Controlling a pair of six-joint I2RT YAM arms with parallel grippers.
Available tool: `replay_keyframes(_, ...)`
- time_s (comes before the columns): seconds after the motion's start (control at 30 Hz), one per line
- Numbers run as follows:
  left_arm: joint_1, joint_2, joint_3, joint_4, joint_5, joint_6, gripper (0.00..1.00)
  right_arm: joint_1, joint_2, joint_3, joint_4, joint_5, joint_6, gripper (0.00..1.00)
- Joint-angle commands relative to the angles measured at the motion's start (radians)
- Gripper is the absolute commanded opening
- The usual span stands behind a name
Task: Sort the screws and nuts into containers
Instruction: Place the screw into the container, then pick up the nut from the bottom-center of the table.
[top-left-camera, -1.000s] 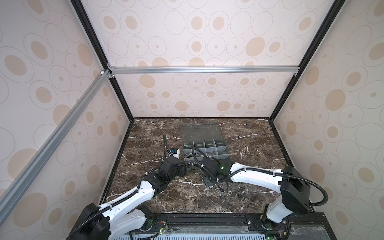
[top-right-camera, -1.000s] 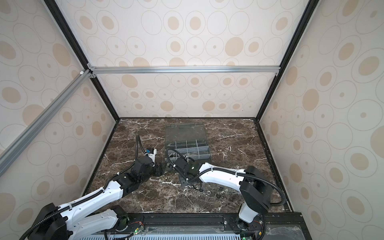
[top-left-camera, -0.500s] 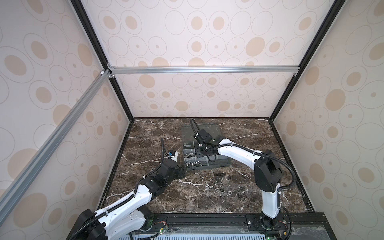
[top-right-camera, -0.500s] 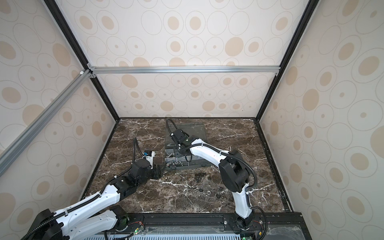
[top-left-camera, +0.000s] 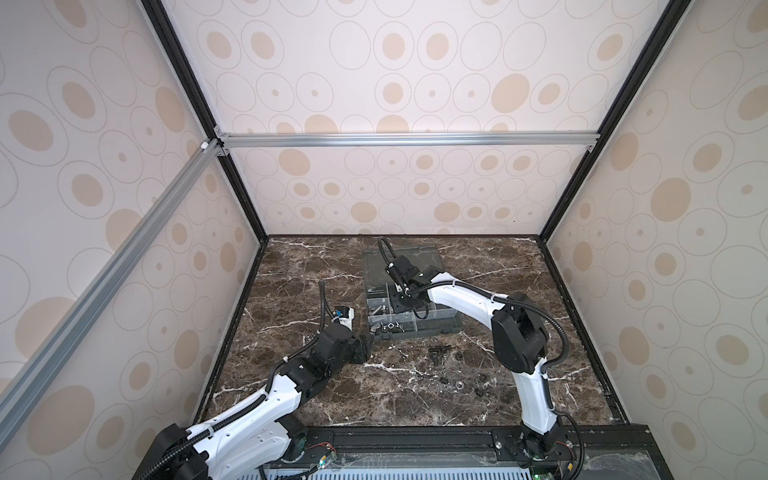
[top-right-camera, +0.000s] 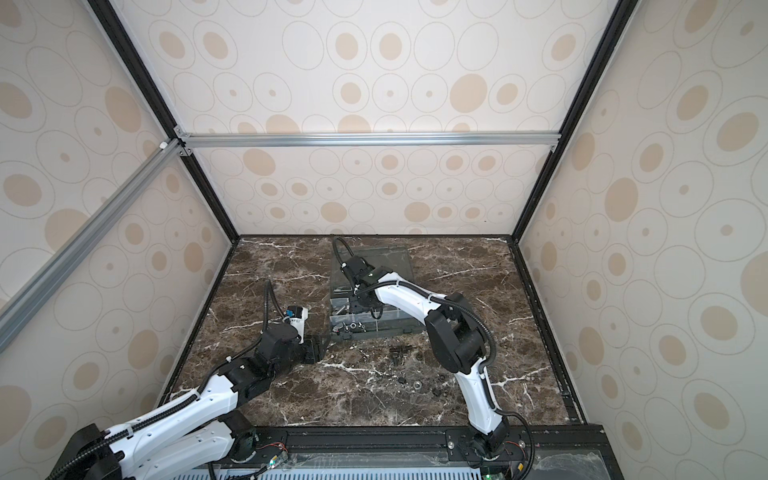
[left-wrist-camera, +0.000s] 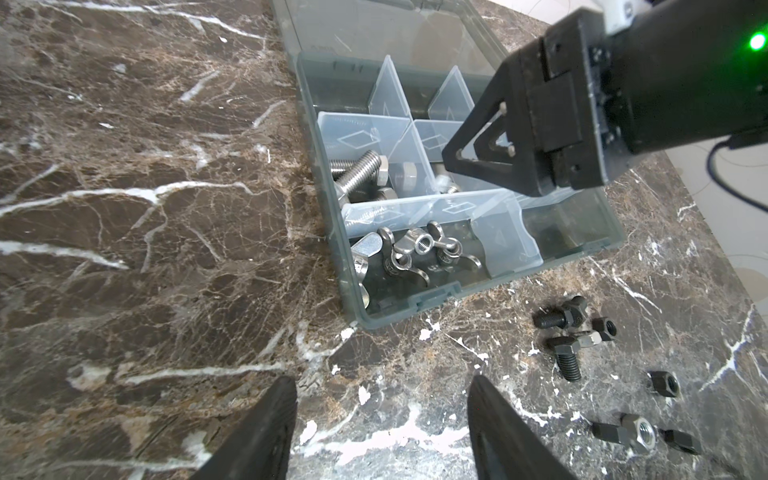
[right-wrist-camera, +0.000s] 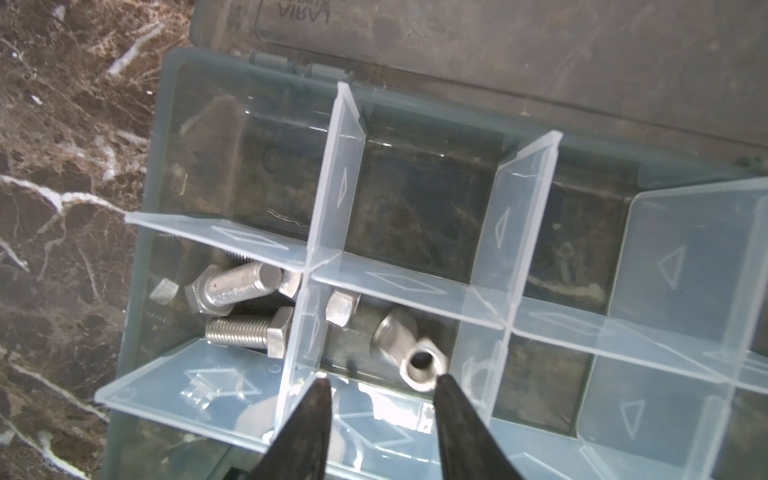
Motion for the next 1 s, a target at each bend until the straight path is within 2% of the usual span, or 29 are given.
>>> replay_keyframes(0.0,0.009,-0.008,0.002,0.003,0.006,-0.025,0.66,-0.002,0.002,0.010,-0.020,-0.009,-0.001,0.46)
replay_keyframes(0.27,0.009,-0.014,0.000,0.010,0.018,-0.029,0.66,-0.002,-0.070,-0.046,-0.010,0.001,0.000,0.47)
replay_keyframes(0.97,0.007,0.019,0.012,0.054,0.070,-0.040,0.65,-0.005,-0.370,-0.329,0.021,0.074,0.012,0.48)
